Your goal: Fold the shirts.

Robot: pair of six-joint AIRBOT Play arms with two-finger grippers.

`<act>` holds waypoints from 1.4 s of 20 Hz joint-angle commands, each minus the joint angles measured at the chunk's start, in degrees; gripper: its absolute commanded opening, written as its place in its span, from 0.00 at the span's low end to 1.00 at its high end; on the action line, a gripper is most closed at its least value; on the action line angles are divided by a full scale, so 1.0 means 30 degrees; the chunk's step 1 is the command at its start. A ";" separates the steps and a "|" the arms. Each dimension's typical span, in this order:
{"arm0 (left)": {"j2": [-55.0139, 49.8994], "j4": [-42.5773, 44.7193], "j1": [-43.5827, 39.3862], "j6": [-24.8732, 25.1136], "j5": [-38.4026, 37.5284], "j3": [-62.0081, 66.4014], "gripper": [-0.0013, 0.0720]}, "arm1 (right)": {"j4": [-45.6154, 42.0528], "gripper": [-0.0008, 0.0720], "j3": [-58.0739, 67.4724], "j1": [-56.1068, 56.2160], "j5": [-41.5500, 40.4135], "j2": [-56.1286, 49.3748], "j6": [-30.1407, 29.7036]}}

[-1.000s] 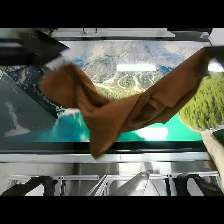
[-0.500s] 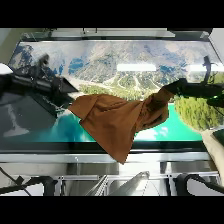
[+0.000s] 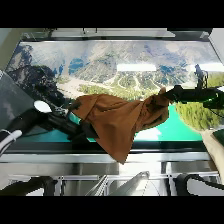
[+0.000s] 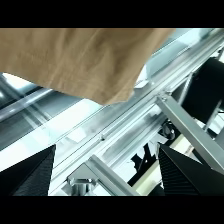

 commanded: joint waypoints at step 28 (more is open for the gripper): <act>0.6994 -0.1115 0.0627 -0.1115 0.2259 1.2670 0.04 | 0.0772 0.03 0.2135 -0.3279 0.2943 1.0491 -0.0576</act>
